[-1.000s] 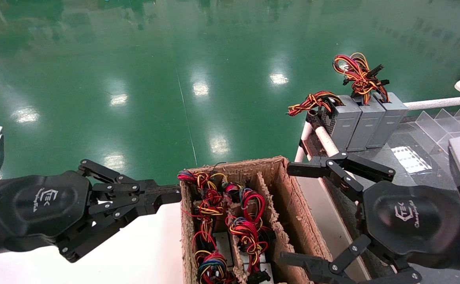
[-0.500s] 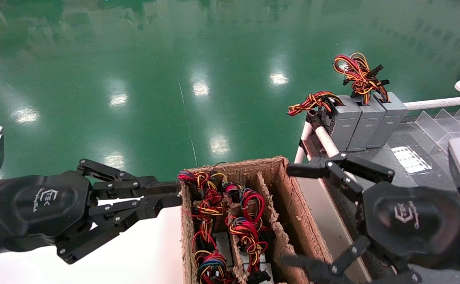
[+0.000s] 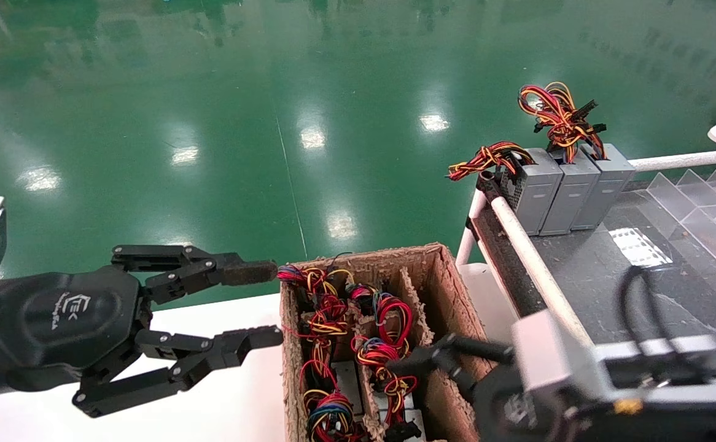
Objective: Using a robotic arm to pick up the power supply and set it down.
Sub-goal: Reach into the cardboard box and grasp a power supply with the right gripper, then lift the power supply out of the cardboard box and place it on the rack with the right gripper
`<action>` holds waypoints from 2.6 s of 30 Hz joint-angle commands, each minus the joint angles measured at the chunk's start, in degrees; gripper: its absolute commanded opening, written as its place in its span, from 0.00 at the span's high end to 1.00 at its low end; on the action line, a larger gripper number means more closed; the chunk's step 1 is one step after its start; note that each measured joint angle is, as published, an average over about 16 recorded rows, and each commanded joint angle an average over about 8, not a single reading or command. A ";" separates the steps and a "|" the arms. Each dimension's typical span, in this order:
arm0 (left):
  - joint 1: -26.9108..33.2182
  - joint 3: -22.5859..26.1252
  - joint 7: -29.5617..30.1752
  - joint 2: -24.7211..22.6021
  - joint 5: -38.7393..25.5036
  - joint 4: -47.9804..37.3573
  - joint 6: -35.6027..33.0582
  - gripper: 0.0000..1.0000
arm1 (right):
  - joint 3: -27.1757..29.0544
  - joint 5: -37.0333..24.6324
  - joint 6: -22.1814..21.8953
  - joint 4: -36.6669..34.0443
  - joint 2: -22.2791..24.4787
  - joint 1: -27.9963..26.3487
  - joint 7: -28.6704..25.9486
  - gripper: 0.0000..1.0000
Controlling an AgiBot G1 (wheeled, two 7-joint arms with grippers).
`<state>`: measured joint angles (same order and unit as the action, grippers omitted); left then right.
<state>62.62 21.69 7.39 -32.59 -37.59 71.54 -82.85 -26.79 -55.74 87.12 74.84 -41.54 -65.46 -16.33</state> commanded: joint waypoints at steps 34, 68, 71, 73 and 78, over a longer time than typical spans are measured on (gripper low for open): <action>0.00 0.01 0.00 0.00 0.00 0.00 0.00 0.00 | -8.62 -10.78 -5.81 2.10 -9.19 2.85 0.32 1.00; 0.00 0.01 -0.01 0.00 0.01 0.00 0.00 0.00 | -3.08 -0.45 -5.04 1.91 -4.37 4.89 1.16 1.00; 0.00 0.01 -0.01 0.00 0.01 0.00 0.00 0.00 | -1.50 2.25 -4.56 1.81 -3.17 4.52 1.08 1.00; 0.00 0.01 -0.01 0.00 0.01 0.00 0.00 0.00 | -0.39 3.99 -4.34 1.72 -2.29 4.30 1.12 1.00; 0.00 0.01 -0.01 0.00 0.01 0.00 0.00 0.00 | 2.40 7.82 -4.12 1.38 0.04 3.84 1.45 1.00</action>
<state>62.62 21.70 7.39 -32.58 -37.58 71.54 -82.84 -24.41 -48.04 82.96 76.03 -41.45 -61.59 -14.91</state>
